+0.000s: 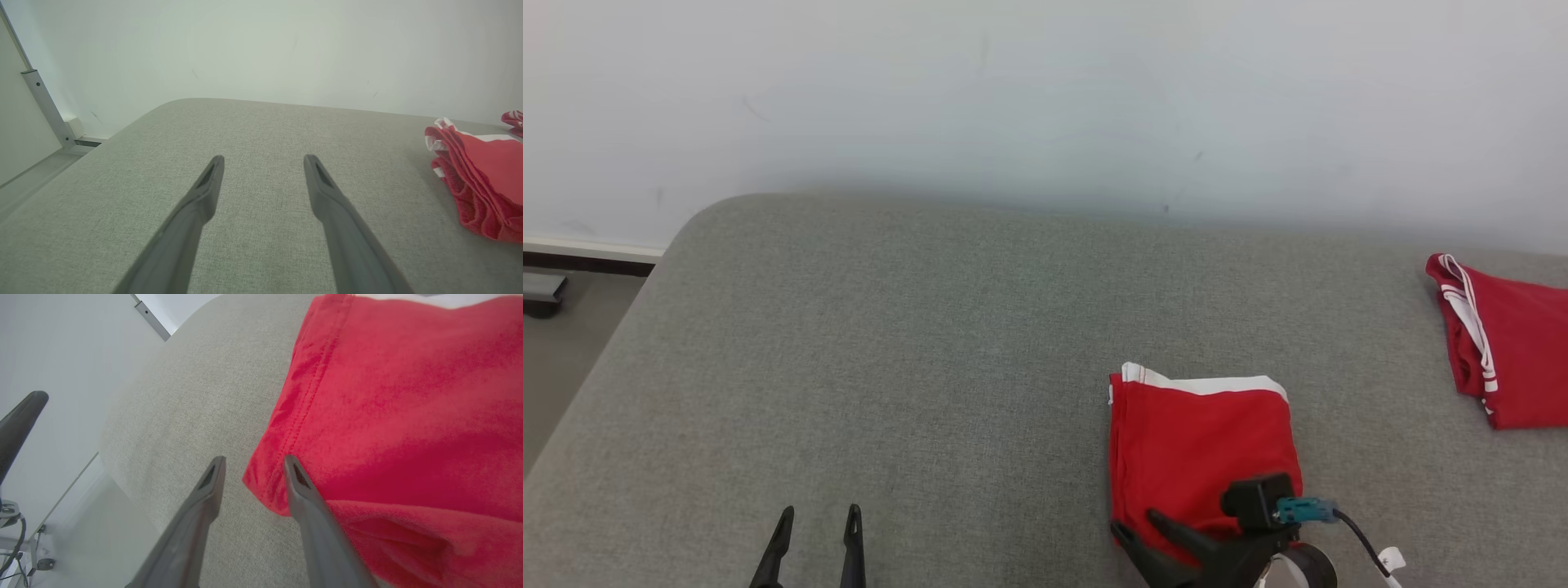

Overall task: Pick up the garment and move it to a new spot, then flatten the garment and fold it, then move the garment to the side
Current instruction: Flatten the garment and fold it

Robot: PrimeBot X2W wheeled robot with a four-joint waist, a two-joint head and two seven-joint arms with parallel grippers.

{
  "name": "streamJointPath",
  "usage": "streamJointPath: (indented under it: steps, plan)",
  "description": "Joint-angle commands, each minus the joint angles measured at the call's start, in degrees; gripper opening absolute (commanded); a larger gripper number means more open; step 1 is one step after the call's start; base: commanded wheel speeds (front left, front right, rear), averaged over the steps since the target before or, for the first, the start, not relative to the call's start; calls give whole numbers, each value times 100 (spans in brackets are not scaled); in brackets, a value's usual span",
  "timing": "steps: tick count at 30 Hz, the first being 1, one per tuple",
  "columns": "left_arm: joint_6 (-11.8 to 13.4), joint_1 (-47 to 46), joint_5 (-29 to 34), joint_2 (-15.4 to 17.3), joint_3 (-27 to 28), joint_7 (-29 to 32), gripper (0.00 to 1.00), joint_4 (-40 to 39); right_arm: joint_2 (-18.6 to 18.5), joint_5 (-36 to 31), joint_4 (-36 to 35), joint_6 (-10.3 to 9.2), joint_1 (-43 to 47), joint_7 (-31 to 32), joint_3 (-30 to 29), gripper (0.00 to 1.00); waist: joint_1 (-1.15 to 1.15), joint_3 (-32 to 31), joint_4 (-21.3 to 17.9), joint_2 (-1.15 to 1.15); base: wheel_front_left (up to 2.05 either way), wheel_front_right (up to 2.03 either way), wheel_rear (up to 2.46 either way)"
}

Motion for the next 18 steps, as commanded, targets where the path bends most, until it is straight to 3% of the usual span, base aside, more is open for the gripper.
streamJointPath:
  steps: [1,11,18]
  plan:
    - [-4,2,-9,-8,19,-17,100,-4,11,-32,-9,-12,-29,-171,-25,100,0,-27,-31,0,0,0,0]
    - [-34,127,84,-8,182,-17,100,-61,-173,157,-412,-12,66,-1103,-651,100,0,-153,-399,0,0,0,0]
    - [-64,128,148,-8,290,-17,100,-100,-139,-98,-543,-12,188,-1494,-1332,100,0,-158,-761,0,0,0,0]
